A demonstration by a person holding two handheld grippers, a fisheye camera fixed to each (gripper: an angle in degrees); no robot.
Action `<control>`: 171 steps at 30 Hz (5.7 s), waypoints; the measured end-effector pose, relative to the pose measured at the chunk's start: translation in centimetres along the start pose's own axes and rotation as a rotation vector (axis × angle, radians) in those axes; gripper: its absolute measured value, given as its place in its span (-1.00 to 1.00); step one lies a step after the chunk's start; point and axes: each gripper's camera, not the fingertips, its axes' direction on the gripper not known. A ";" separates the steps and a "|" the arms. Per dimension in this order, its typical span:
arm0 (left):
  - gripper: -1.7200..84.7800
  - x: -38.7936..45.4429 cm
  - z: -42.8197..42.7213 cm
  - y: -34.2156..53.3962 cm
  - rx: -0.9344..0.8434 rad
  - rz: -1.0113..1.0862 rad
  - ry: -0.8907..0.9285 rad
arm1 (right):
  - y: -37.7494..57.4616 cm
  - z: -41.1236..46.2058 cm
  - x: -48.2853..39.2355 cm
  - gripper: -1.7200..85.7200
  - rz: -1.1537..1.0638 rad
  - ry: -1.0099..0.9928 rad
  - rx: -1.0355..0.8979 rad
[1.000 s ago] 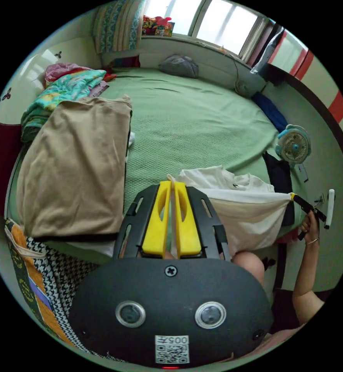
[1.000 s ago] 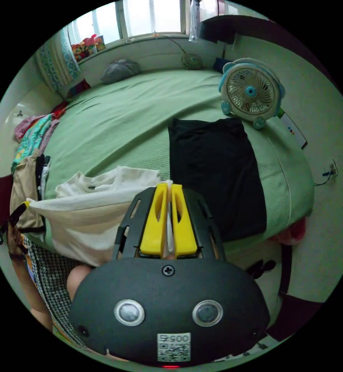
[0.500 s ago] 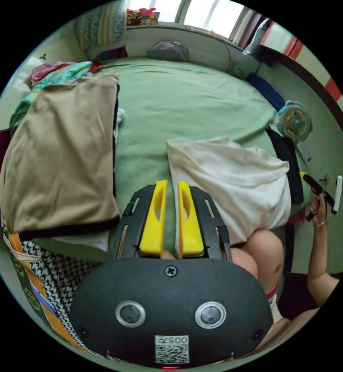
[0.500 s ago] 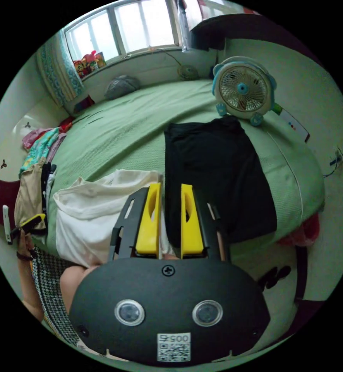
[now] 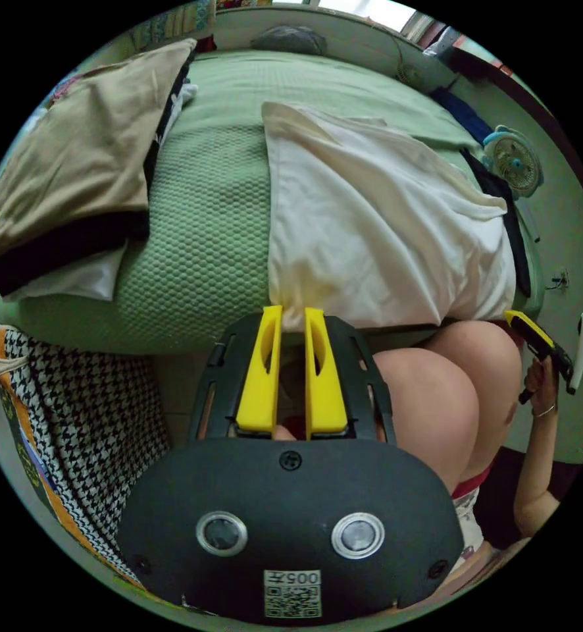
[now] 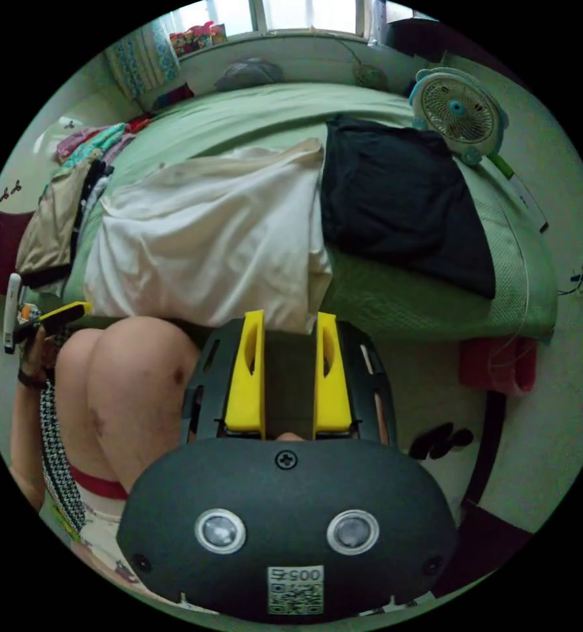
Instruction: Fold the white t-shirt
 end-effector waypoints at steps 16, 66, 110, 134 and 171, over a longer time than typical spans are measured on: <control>-0.95 -2.1 2.8 -4.6 0.032 0.010 -0.029 | -3.6 2.9 0.8 -0.99 0.071 0.077 0.008; -0.82 5.7 12.6 -29.0 0.209 0.177 -0.059 | -28.2 1.9 -0.4 -0.76 -0.061 0.060 0.210; -0.83 45.1 22.0 -12.8 0.233 0.404 -0.078 | -18.2 -14.8 17.0 -0.75 0.102 -0.035 0.178; -0.68 76.5 41.6 -4.6 0.125 0.375 0.045 | -13.2 -21.1 21.6 -0.68 0.063 -0.078 0.189; -0.91 75.0 38.9 -6.9 0.129 0.446 0.143 | -31.2 -18.2 17.8 -0.68 0.142 -0.348 -0.076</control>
